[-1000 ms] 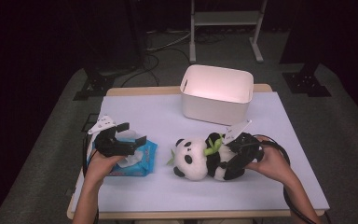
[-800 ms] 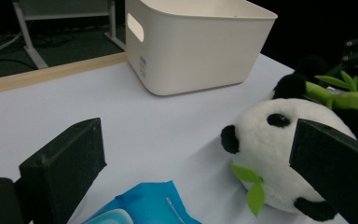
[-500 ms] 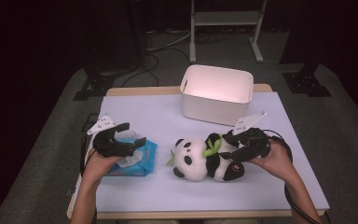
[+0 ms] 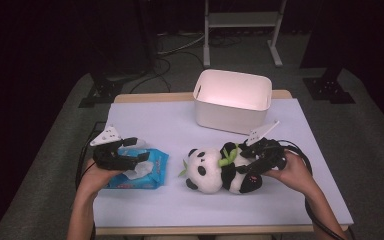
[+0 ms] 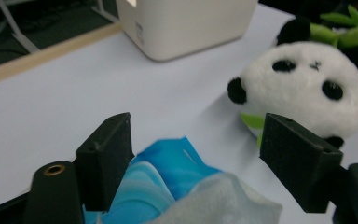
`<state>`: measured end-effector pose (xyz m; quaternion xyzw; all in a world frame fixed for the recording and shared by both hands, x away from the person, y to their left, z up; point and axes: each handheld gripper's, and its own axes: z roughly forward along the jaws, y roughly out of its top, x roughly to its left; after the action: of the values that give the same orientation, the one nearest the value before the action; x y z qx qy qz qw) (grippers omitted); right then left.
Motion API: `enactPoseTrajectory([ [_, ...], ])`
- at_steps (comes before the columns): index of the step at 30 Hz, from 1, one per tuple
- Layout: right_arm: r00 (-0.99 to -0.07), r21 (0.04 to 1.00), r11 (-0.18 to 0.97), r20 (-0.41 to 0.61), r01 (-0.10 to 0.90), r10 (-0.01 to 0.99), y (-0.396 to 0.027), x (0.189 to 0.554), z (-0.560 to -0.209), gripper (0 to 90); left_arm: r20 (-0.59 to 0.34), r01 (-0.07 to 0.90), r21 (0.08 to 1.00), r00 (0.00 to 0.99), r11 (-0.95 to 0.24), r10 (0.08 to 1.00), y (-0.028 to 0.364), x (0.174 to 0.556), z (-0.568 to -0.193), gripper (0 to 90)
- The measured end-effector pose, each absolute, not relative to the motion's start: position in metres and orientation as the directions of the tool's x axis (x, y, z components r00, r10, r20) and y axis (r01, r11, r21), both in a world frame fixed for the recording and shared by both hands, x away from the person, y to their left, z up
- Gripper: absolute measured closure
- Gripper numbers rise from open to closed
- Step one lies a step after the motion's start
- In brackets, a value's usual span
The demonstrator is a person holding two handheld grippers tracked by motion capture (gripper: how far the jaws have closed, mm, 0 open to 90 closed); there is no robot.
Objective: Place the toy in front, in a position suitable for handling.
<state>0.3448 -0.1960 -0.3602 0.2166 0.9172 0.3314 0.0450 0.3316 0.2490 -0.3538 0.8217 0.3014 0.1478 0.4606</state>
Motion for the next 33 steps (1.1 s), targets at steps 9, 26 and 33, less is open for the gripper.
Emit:
enactPoseTrajectory([
  [9,-0.911,0.620,0.700,0.060,0.354,0.408,-0.196,0.345,-0.360,37.5,0.020,0.392,0.740,0.800,-0.547,0.600,0.257,0.333,-0.366,38.4],
  [26,-0.909,0.629,0.695,0.046,0.348,0.413,-0.196,0.342,-0.362,36.4,0.021,0.430,0.643,0.817,-0.634,0.576,0.267,0.339,-0.374,83.1],
  [33,-0.909,0.628,0.695,0.047,0.349,0.414,-0.195,0.342,-0.363,36.2,-0.002,0.417,0.652,0.836,-0.633,0.549,0.269,0.344,-0.372,86.3],
])
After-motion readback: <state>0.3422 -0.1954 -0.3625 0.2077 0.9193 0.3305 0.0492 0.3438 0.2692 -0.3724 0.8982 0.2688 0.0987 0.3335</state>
